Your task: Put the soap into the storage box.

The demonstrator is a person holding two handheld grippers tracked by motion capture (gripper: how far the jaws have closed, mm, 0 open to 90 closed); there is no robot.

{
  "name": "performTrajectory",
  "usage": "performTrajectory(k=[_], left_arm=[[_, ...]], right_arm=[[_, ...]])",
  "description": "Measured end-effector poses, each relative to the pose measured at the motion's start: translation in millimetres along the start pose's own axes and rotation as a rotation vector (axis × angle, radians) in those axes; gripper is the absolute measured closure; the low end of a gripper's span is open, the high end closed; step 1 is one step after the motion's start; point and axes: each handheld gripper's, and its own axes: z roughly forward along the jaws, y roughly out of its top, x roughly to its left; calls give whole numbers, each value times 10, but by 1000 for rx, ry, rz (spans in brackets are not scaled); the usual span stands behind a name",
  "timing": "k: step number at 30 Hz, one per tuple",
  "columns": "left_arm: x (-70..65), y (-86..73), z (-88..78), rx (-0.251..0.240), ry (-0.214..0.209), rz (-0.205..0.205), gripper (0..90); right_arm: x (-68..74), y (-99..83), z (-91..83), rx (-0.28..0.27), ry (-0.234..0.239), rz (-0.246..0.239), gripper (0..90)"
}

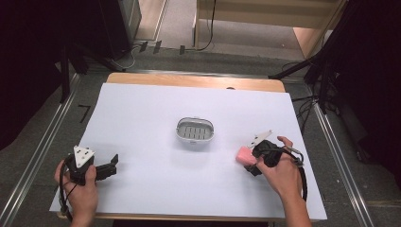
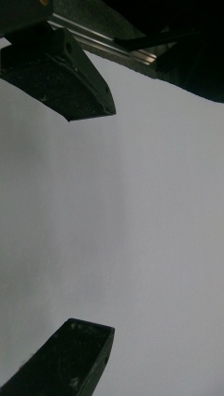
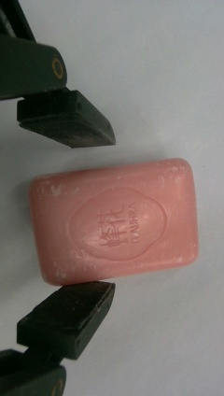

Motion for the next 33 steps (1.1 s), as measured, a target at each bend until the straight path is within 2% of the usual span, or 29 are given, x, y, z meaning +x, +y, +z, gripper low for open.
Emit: performTrajectory(k=[4, 7, 17, 26, 33], left_arm=[[-1, 0, 1, 0, 0, 4, 0], [-4, 1, 1, 3, 2, 6, 0], [-6, 1, 3, 3, 1, 5, 0], [-11, 2, 6, 6, 3, 7, 0], [-14, 2, 6, 7, 5, 10, 0]], right_arm=[[-7, 20, 23, 7, -13, 1, 336], [-15, 25, 38, 9, -10, -1, 363], [-48, 28, 42, 19, 31, 11, 381], [-78, 42, 45, 31, 50, -6, 384], [-64, 83, 65, 27, 45, -10, 376]])
